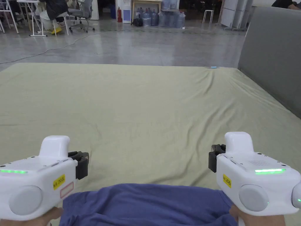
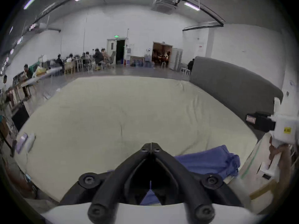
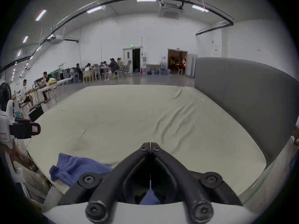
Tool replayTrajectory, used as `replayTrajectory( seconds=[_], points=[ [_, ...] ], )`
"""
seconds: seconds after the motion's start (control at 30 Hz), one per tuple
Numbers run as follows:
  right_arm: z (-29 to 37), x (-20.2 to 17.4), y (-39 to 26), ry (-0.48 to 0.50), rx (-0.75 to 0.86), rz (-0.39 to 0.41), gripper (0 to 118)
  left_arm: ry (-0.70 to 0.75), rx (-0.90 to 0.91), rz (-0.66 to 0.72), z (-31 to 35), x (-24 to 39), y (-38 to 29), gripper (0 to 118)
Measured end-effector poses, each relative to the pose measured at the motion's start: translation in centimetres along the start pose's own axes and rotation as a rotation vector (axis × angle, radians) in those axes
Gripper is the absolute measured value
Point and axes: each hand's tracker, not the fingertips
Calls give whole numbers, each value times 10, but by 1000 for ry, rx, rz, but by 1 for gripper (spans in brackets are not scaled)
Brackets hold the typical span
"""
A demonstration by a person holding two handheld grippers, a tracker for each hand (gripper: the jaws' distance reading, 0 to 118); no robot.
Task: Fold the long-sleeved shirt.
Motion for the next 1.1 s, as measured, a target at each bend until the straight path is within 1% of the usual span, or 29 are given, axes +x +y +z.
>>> replayTrajectory(
  seconds=[0.03, 0.1, 0.13, 0.17, 0.2, 0.23, 0.27, 0.3, 0.33, 0.37, 0.4, 0.43, 0.5, 0.53, 0.6, 0.63, 0.7, 0.73, 0.83, 0.9, 0.93, 0.97, 1.03, 1.1],
  points=[
    [1, -1, -1, 3, -1, -5, 0, -14, -36, 59, -4, -12, 2, 0],
    [3, -3, -2, 32, -10, -31, 0, 34, -79, 174, -14, -45, 2, 0],
    [2, -4, -4, 52, -20, -52, 0, 46, -130, 206, -19, -55, 3, 0],
    [0, -5, -7, 64, -28, -67, 0, 16, -191, 261, -28, -74, -2, 16],
    [-2, -6, -9, 72, -32, -72, 0, -40, -227, 306, -34, -92, -8, 41],
    [-2, -9, -12, 87, -41, -80, 0, -118, -276, 385, -43, -112, -19, 85],
    [-4, -11, -14, 98, -50, -87, 0, -165, -333, 465, -47, -117, -26, 110],
    [-6, -13, -17, 104, -58, -96, 0, -182, -377, 547, -53, -129, -38, 118],
    [-9, -15, -18, 110, -67, -102, 0, -193, -373, 620, -55, -139, -49, 118],
    [-8, -17, -19, 116, -73, -106, 0, -210, -385, 643, -58, -146, -59, 118],
    [-10, -19, -20, 123, -76, -110, 0, -236, -399, 656, -62, -146, -68, 118],
    [-11, -20, -22, 134, -78, -114, 0, -300, -413, 653, -66, -148, -77, 118],
    [-15, -21, -24, 173, -96, -153, 0, -413, -463, 660, -75, -149, -97, 117],
    [-17, -22, -25, 182, -109, -167, 0, -431, -475, 697, -79, -143, -103, 117],
    [-19, -25, -27, 184, -111, -159, 0, -459, -509, 741, -89, -137, -117, 117],
    [-18, -26, -28, 182, -114, -150, 0, -464, -526, 739, -95, -133, -122, 117],
    [-18, -27, -28, 183, -119, -139, 0, -447, -491, 708, -99, -124, -122, 117],
    [-18, -27, -29, 184, -121, -138, 0, -492, -454, 722, -100, -122, -122, 118],
    [-18, -26, -30, 184, -128, -136, 0, -514, -445, 735, -112, -119, -121, 118],
    [-18, -26, -29, 176, -130, -138, 0, -556, -421, 772, -121, -111, -126, 118],
    [-19, -25, -30, 174, -130, -141, 0, -594, -417, 774, -134, -121, -130, 118],
    [-19, -25, -30, 174, -130, -142, 0, -629, -419, 754, -140, -118, -131, 118],
    [-20, -23, -30, 170, -136, -144, 0, -605, -421, 724, -146, -106, -127, 118],
    [-20, -21, -30, 158, -137, -146, 0, -568, -428, 630, -152, -101, -125, 117]
  ],
)
